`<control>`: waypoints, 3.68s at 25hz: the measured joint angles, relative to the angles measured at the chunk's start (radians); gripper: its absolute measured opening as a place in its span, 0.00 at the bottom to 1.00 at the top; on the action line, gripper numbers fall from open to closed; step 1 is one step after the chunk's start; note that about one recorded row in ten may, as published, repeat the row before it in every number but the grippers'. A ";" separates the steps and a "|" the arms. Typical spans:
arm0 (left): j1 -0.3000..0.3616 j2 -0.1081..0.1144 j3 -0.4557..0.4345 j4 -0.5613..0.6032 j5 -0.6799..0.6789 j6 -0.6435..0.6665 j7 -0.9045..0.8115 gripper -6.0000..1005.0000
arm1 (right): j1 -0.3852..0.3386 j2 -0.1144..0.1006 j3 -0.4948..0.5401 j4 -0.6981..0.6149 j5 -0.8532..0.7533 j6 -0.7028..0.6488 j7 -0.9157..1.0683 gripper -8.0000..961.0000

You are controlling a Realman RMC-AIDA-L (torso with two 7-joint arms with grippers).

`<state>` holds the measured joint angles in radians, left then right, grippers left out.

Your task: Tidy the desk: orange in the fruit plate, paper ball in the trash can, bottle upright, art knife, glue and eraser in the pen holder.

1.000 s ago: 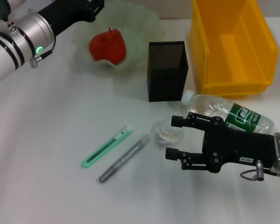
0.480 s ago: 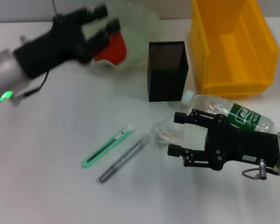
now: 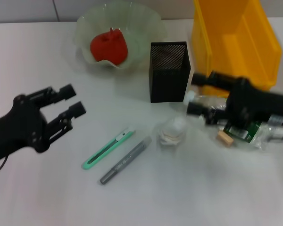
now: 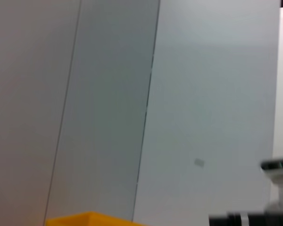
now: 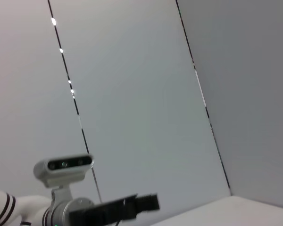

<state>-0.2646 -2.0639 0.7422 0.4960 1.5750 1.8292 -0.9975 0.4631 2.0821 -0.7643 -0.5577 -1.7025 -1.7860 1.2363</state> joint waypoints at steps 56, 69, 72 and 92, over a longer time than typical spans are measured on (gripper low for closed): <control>-0.030 -0.005 0.001 -0.056 0.161 -0.129 0.009 0.44 | 0.307 0.005 -0.798 -0.499 -0.711 0.421 0.985 0.85; -0.036 -0.006 -0.002 -0.065 0.157 -0.130 0.023 0.44 | 0.305 0.006 -0.824 -0.486 -0.708 0.456 0.998 0.66; -0.038 -0.005 -0.004 -0.065 0.157 -0.130 0.023 0.44 | 0.304 0.006 -0.825 -0.486 -0.708 0.456 0.998 0.56; -0.042 -0.005 -0.009 -0.065 0.154 -0.130 0.023 0.44 | -0.122 0.002 -0.543 -0.741 0.016 0.461 0.557 0.49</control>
<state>-0.3071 -2.0694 0.7332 0.4311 1.7287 1.6996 -0.9740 0.3411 2.0841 -1.3070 -1.2987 -1.6862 -1.3246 1.7929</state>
